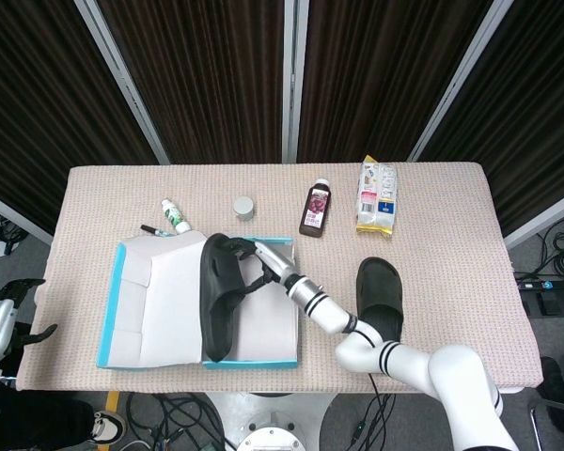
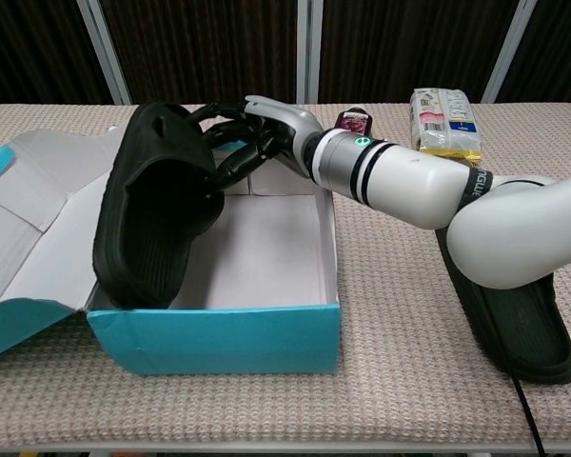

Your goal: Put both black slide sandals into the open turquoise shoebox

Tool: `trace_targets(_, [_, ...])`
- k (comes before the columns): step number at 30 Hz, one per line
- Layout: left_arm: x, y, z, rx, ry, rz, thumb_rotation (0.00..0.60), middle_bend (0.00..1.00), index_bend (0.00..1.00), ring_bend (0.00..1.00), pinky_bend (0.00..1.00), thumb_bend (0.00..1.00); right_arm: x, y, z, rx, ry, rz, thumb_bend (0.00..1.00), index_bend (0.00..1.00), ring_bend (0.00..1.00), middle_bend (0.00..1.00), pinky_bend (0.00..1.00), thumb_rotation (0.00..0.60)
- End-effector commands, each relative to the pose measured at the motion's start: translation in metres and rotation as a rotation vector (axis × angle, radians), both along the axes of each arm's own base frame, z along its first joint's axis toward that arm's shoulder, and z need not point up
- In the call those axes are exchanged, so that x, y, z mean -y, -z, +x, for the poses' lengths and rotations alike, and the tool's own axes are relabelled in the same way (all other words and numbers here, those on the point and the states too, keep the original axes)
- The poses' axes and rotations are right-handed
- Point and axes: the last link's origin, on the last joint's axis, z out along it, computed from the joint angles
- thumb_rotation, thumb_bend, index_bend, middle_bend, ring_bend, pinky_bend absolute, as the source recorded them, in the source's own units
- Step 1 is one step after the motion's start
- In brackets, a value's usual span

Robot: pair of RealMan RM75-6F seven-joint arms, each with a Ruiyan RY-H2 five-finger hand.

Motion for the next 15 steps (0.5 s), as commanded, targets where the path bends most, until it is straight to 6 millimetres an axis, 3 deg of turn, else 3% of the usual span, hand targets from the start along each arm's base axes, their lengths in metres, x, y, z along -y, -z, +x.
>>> trace_targets(1, [0.0,0.0004,-0.0004,0.0,-0.002,-0.002,0.6,0.2,0.22,0.13,0.24,0.17,0.0005,0.0029,-0.002,-0.022,-0.01,0.002,0.03,0.23,0.14,0.51,0.28,0.6])
trace_targets(15, [0.0003,0.0,-0.0015,0.015,-0.004,0.0,0.6,0.2,0.22,0.13,0.24,0.17,0.0067,-0.0019,-0.0005,-0.128,-0.094,-0.051,0.03,0.23,0.14,0.49,0.28,0.6])
